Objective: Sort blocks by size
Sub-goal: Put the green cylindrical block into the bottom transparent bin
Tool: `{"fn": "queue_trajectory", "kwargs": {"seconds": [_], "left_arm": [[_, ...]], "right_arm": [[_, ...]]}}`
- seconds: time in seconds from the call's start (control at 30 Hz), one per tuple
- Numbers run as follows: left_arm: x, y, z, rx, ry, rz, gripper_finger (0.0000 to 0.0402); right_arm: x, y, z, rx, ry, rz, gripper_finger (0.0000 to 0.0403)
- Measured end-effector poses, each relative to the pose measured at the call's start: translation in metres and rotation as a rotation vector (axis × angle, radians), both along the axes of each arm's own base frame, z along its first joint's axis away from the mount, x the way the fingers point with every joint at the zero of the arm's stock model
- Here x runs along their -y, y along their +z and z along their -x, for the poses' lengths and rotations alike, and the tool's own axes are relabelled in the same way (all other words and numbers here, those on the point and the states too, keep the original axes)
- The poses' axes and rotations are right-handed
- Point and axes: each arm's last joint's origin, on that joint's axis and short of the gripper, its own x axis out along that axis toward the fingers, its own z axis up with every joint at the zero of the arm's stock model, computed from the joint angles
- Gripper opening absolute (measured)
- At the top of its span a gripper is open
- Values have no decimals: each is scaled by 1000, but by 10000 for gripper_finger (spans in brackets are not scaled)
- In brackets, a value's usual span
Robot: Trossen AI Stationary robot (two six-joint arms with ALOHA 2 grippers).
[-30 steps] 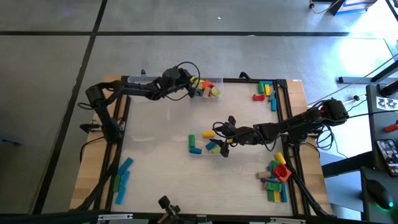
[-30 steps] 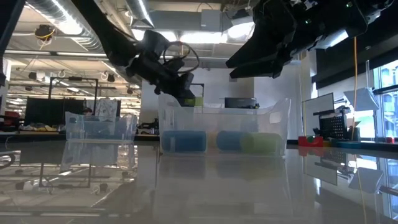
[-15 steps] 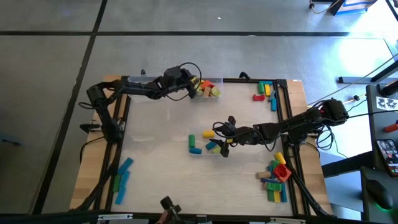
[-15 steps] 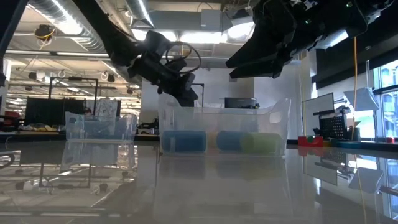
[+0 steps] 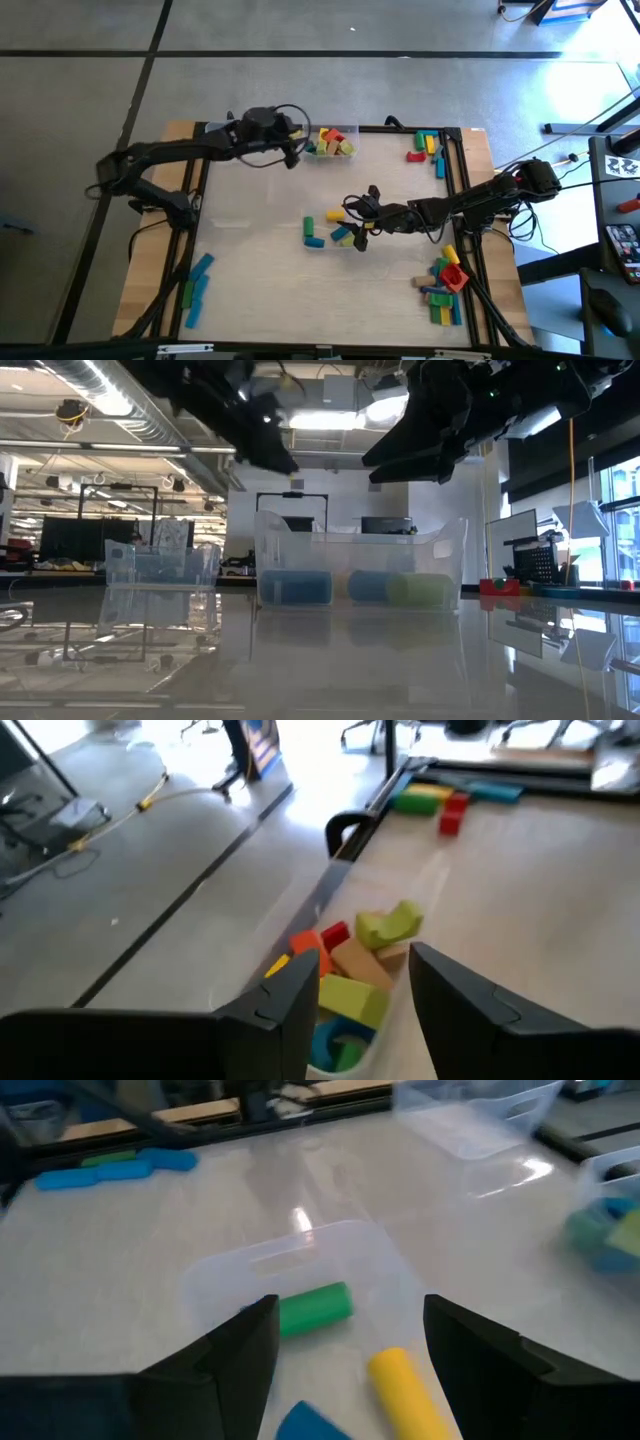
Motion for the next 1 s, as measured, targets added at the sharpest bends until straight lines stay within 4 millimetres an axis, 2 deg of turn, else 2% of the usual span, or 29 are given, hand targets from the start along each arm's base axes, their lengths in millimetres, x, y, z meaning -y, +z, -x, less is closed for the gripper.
{"fn": "queue_trajectory", "kwargs": {"seconds": [0.17,0.33,0.47,0.7,0.83,1.0], "left_arm": [[33,17,27,55,-58,-10,135],[65,4,50,77,-119,46,131],[87,-20,61,84,-172,108,131],[116,-56,69,105,-254,208,131],[127,-67,71,104,-302,215,131],[135,-69,71,112,-338,213,131]], "right_arm": [[7,12,9,14,-125,53,246],[26,34,27,40,-248,37,246],[53,42,42,11,-352,13,246],[105,40,59,-83,-520,-6,246],[135,37,68,-112,-598,-45,246],[170,36,84,-153,-668,-36,246]]}}
